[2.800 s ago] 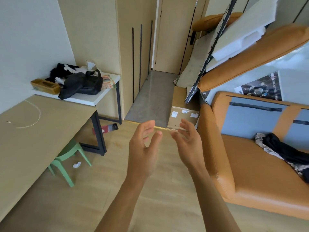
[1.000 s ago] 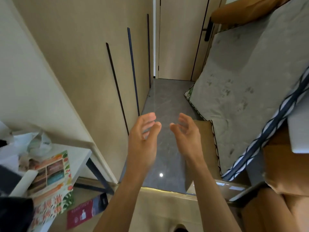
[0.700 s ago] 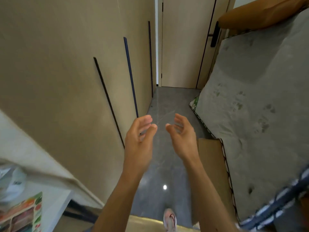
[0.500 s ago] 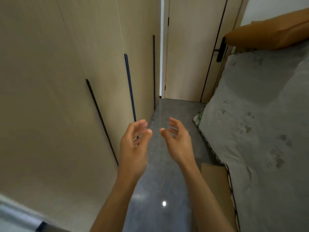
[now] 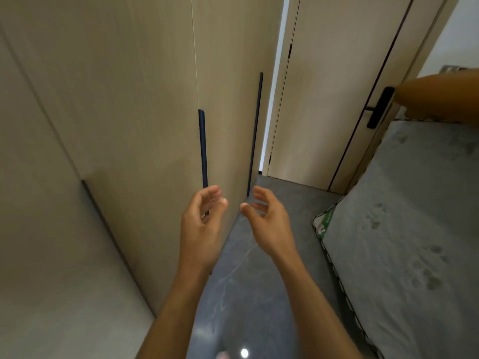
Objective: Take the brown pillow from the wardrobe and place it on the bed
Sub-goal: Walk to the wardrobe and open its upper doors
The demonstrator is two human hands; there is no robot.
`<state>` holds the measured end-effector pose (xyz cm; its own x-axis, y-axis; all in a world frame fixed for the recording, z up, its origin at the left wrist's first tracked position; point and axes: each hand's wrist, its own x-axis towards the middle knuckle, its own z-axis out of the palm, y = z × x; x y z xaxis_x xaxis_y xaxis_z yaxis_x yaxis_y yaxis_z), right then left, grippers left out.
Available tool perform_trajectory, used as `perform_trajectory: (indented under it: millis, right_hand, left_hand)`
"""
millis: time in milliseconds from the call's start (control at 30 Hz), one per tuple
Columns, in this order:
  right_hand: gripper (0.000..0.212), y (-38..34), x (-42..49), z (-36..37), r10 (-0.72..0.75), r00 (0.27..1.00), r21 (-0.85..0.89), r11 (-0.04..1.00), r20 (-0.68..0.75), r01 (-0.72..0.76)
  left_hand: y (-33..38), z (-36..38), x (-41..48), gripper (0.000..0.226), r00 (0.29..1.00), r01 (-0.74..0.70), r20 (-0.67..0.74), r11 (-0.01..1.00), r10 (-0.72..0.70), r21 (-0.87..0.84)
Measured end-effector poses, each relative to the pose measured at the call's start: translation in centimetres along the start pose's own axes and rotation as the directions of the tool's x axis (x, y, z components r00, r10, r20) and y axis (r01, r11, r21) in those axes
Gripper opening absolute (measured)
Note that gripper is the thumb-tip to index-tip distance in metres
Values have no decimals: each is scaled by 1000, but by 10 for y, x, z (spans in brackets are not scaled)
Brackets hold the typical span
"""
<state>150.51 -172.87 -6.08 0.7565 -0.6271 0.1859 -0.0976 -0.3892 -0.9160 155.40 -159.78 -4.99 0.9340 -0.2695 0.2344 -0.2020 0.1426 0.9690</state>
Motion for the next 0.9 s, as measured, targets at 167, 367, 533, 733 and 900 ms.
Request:
perform_trajectory:
  millis: [167,367,533,733,900]
  right_hand:
    - [56,12,115,17,-24,992,-67,997,122,33]
    - [52,3,248,48,-87,979,21,996,183,85]
    - [54,3,339,90,-177,921,65,984,347,165]
    - [64,12,415,122,-259,823,139,966,506,219]
    - [71,18,446,140,-306,748,159,951,588,264]
  left_hand:
    - [-27,35,110,24,997,5,-71,999,-8,-34]
    - [-35,55,200,24,986,-9,-164,999,14,31]
    - [-50,58,252,22,947,13,-319,992,28,123]
    - [-57,89,293,23,864,68,-501,979,39,193]
    - [-59,125,315,20,814,80,-576,967,76,241]
